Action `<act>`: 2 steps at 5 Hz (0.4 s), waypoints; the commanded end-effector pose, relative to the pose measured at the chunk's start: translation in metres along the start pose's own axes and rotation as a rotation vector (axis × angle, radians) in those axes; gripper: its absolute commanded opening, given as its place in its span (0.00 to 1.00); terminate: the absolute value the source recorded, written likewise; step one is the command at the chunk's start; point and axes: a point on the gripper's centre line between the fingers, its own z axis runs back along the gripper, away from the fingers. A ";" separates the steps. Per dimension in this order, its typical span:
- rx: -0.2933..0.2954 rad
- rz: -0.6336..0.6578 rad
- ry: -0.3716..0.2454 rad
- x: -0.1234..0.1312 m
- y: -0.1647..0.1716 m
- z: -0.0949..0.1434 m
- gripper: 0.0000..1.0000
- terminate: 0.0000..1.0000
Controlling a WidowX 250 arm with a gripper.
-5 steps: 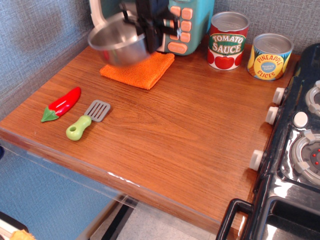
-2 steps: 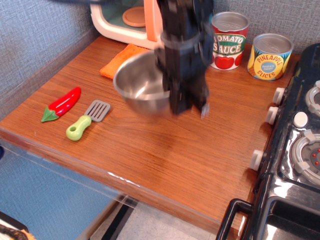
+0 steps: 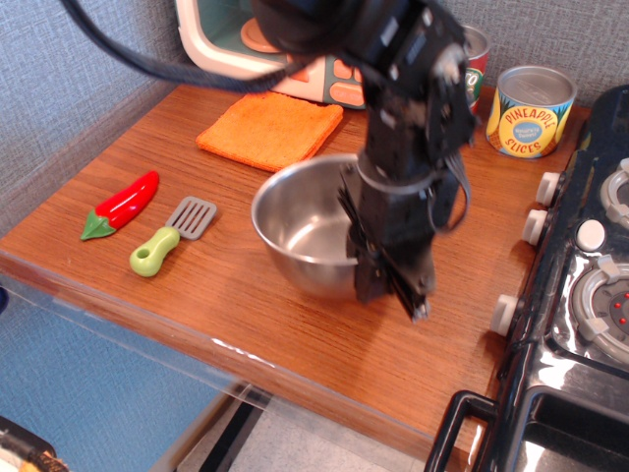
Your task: Move the pot to the right of the green peeler
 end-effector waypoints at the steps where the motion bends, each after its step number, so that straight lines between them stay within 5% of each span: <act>1: 0.023 -0.056 0.025 -0.029 -0.014 -0.005 0.00 0.00; 2: 0.020 -0.059 0.039 -0.036 -0.017 -0.009 0.00 0.00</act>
